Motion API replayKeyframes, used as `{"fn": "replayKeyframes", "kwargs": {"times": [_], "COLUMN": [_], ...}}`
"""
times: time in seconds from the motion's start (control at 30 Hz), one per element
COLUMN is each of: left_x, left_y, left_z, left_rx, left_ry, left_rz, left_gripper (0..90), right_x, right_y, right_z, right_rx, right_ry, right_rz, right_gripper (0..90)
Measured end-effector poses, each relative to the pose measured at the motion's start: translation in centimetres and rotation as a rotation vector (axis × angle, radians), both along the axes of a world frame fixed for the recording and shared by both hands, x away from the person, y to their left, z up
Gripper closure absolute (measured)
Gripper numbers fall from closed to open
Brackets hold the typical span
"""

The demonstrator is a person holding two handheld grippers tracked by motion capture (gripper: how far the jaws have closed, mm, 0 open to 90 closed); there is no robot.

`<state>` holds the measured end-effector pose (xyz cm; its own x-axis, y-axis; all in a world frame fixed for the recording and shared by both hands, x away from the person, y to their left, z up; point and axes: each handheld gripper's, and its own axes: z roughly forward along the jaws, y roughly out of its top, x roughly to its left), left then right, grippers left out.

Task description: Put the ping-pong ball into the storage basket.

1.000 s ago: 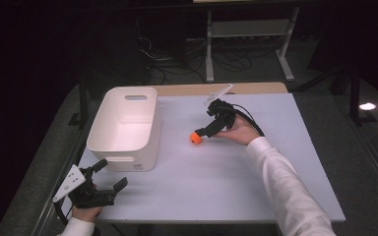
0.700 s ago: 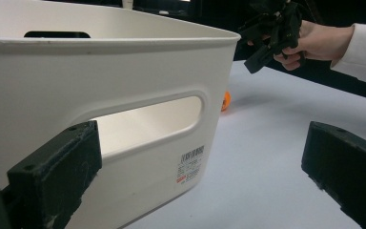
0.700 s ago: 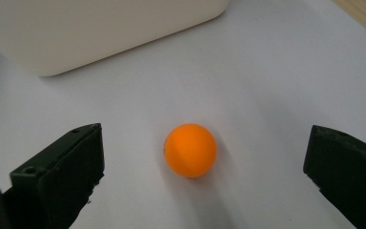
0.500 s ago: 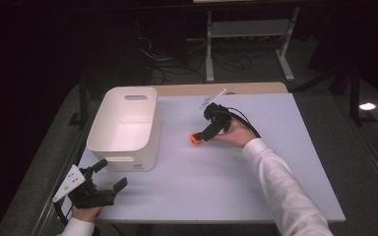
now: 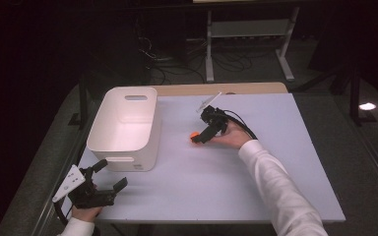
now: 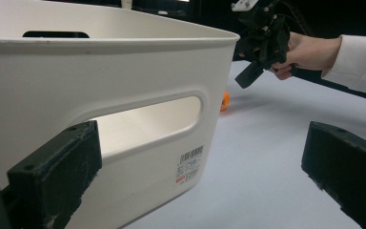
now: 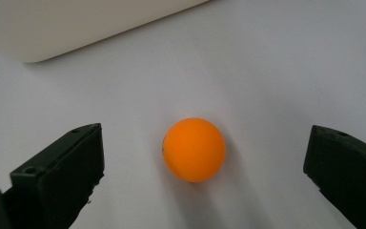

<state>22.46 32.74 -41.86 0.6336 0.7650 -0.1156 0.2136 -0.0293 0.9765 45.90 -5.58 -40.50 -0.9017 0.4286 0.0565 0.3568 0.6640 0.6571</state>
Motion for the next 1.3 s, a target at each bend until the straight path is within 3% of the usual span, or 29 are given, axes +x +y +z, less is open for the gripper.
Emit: {"fn": "replayKeyframes", "kwargs": {"times": [0.37, 0.47, 0.57, 1.3], "left_x": [0.0, 0.1, 0.1, 0.0], "left_y": [0.0, 0.1, 0.0, 0.0], "left_z": [0.0, 0.0, 0.0, 0.0], "left_rx": [0.0, 0.02, 0.007, 0.005], "left_ry": [0.0, -0.002, -0.004, -0.001], "left_rz": [-0.001, -0.007, -0.006, -0.004], "left_gripper": [0.0, 0.0, 0.0, 0.0], "right_x": [0.2, 0.0, 0.2, 0.5], "right_y": [0.3, 0.5, 0.5, 1.1], "right_z": [-0.7, -0.7, -1.0, -2.4], "right_rx": [-0.006, -0.006, -0.012, -0.018], "right_ry": [0.024, 0.032, 0.008, 0.037], "right_rz": [-0.008, -0.013, 0.002, -0.008], "right_gripper": [0.0, 0.0, 0.0, 0.0]}}
